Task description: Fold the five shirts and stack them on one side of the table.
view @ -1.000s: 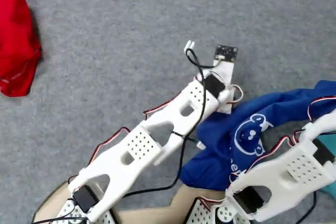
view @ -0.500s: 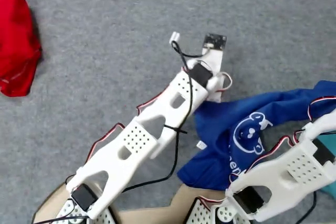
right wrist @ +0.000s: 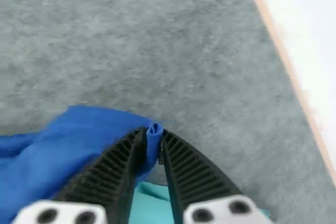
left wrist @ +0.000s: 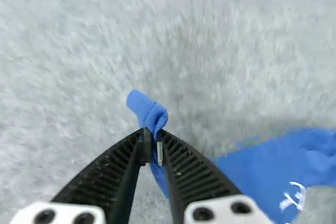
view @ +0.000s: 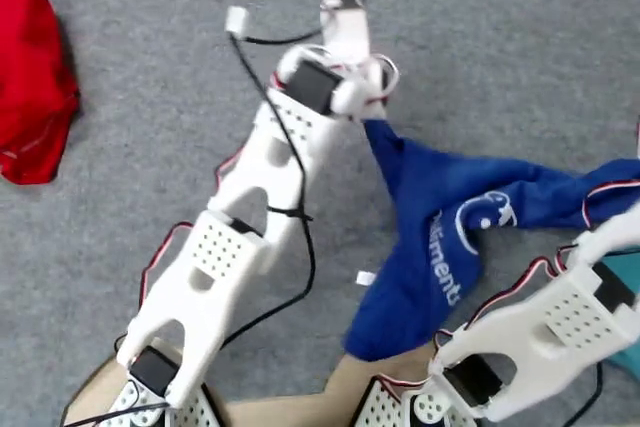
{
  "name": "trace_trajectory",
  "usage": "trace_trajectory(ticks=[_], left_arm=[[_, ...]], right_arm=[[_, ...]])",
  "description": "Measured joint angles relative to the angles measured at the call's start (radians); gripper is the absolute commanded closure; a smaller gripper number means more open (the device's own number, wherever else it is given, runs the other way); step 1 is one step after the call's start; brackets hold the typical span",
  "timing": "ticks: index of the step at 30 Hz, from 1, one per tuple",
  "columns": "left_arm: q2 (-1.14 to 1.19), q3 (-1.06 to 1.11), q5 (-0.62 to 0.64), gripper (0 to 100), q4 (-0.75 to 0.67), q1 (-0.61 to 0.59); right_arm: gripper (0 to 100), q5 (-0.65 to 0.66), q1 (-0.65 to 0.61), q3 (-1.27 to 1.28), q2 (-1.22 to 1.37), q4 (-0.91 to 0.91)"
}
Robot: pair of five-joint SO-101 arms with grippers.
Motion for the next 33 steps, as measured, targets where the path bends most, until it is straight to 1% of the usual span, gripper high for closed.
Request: trace_trajectory(ticks=[4,9,13,17,20,22,26,28,31,32,33], left_arm=[[-0.098,0.000,0.000,98,0.028,-0.051],[-0.227,0.000,0.000,98,0.066,-0.126],[-0.307,-0.006,0.000,98,0.118,-0.204],[-0.358,0.043,0.000,98,0.121,-0.292],[-0.387,0.153,-0.003,98,0.121,-0.353],[-0.404,0.258,-0.028,98,0.121,-0.382],[-0.405,0.508,-0.089,97,0.121,-0.390],[-0.405,0.635,-0.098,92,0.121,-0.384],[-0.405,0.804,-0.109,78,0.114,-0.348],[-0.405,0.842,-0.109,75,0.103,-0.330],[-0.404,0.859,-0.109,74,0.095,-0.311]], right_arm=[[99.3,-0.040,-0.060,-0.015,-0.015,0.069],[99.3,-0.084,-0.169,-0.038,-0.086,0.141],[99.3,-0.094,-0.278,-0.038,-0.135,0.161],[99.3,-0.120,-0.371,-0.038,-0.146,0.161],[99.3,-0.155,-0.427,-0.038,-0.146,0.161],[99.3,-0.181,-0.451,-0.038,-0.146,0.161],[99.3,-0.198,-0.502,-0.026,-0.146,0.161],[99.3,-0.198,-0.525,-0.008,-0.146,0.161],[99.3,-0.198,-0.552,0.002,-0.118,0.161],[99.3,-0.198,-0.563,0.003,-0.101,0.161],[99.3,-0.198,-0.575,0.003,-0.083,0.161]])
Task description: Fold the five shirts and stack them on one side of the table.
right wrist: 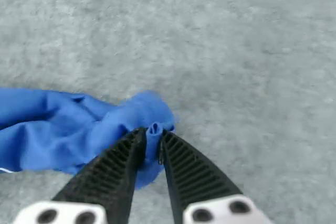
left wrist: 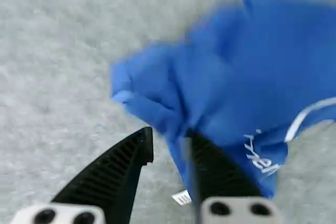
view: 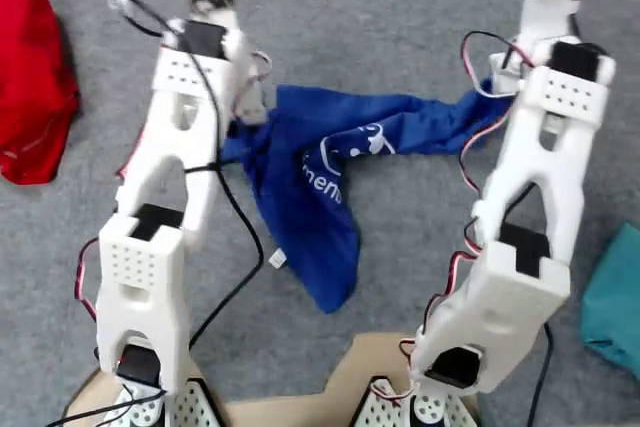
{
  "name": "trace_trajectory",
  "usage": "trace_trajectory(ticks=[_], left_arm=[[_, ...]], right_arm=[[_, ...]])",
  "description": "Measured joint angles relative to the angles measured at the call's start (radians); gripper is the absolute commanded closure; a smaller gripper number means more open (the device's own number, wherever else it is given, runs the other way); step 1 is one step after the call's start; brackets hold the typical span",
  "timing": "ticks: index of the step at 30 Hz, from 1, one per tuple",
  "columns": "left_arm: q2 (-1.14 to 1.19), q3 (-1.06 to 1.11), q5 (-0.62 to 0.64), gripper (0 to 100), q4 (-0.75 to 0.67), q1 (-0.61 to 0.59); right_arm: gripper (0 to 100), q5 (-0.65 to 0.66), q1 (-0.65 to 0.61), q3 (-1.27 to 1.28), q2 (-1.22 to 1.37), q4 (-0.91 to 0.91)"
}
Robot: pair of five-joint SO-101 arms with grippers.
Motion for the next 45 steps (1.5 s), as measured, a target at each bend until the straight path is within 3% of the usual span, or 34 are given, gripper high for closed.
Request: trace_trajectory(ticks=[9,17,31,38,45], left_arm=[[-0.002,-0.141,0.083,74,-0.152,0.037],[0.086,-0.121,0.160,77,-0.485,0.037],[0.497,-0.318,0.160,82,-0.520,0.037],[0.537,-0.407,0.160,97,-0.520,0.037],[0.537,-0.471,0.161,98,-0.520,0.037]], right_arm=[[99.3,-0.061,-0.029,0.000,0.112,-0.091],[99.3,-0.126,-0.034,0.000,0.190,-0.198],[99.3,-0.129,-0.032,0.000,0.252,-0.239],[99.3,-0.129,-0.032,0.000,0.253,-0.239],[99.3,-0.129,-0.032,0.000,0.253,-0.239]])
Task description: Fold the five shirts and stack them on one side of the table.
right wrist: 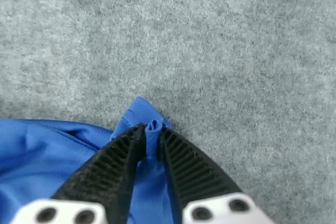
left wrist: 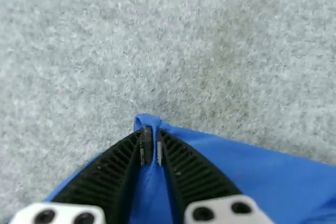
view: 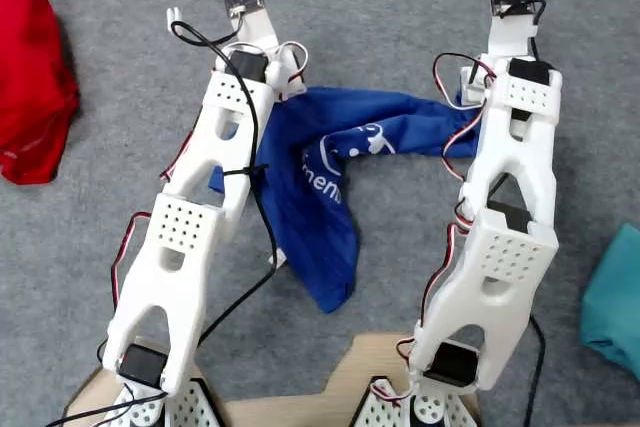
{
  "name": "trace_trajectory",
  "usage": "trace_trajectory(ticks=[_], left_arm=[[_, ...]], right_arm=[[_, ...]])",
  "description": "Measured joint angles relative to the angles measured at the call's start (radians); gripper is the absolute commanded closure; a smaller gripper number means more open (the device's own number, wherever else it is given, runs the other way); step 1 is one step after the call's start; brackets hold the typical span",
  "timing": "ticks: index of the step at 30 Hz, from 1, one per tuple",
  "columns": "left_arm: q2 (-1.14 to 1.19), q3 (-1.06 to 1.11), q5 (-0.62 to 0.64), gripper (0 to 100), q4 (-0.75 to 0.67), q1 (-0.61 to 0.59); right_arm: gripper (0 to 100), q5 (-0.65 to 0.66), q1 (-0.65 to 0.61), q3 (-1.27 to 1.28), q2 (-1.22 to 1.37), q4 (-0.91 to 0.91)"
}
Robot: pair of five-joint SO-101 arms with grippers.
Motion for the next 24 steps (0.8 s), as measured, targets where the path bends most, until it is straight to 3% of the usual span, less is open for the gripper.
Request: trace_trajectory(ticks=[11,16,24], left_arm=[[0.000,-0.278,0.002,98,0.242,0.000],[-0.040,-0.376,-0.061,98,0.387,0.000],[-0.307,-0.379,-0.107,98,0.534,-0.031]], right_arm=[[99.3,0.000,-0.014,-0.077,0.002,0.031],[99.3,-0.028,-0.060,-0.298,0.000,0.252],[99.3,-0.052,-0.101,-0.701,-0.046,0.589]])
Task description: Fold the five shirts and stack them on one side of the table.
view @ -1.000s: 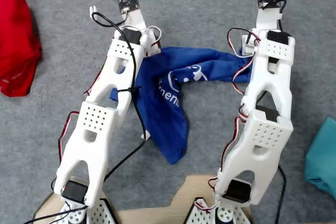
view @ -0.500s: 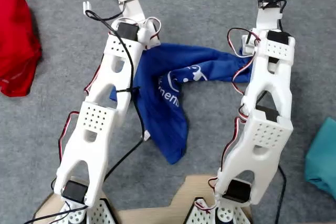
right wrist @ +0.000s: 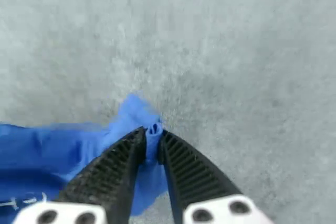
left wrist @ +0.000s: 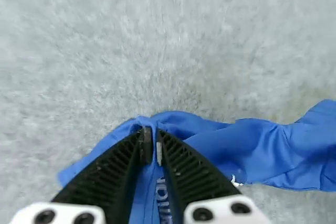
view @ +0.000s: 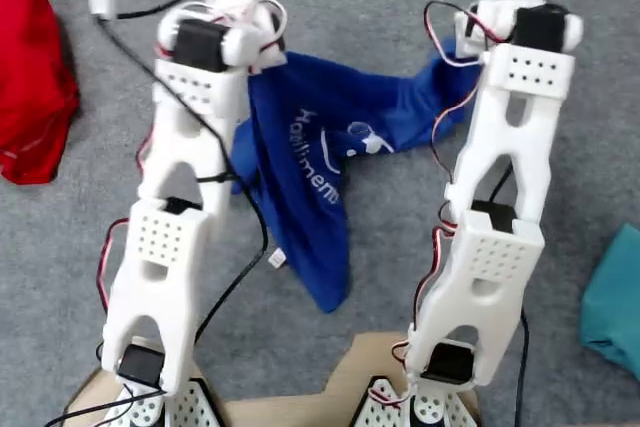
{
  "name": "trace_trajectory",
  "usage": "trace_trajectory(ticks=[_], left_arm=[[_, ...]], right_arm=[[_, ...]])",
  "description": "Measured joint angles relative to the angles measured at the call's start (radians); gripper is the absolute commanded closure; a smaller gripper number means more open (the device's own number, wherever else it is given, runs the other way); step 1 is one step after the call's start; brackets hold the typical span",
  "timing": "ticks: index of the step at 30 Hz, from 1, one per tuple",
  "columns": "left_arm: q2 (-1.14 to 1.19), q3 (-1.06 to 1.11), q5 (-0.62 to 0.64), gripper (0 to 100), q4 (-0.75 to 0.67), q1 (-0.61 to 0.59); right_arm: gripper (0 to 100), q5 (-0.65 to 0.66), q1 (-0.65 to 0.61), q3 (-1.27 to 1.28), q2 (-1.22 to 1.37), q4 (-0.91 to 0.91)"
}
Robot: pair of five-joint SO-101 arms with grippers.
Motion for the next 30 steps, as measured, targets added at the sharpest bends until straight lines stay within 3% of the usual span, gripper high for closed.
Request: trace_trajectory(ticks=[5,10,21,30], left_arm=[[-0.152,0.040,-0.012,98,0.012,-0.057],[-0.387,0.247,-0.012,98,0.014,-0.121],[-1.100,0.870,-0.029,98,0.014,-0.127],[-1.525,0.944,-0.143,98,0.014,-0.135]], right_arm=[[99.3,0.000,-0.018,-0.269,-0.035,0.176],[99.3,0.000,-0.011,-0.463,-0.117,0.259],[99.3,0.000,0.075,-0.364,-0.557,0.262],[99.3,-0.006,0.075,-0.338,-0.928,0.262]])
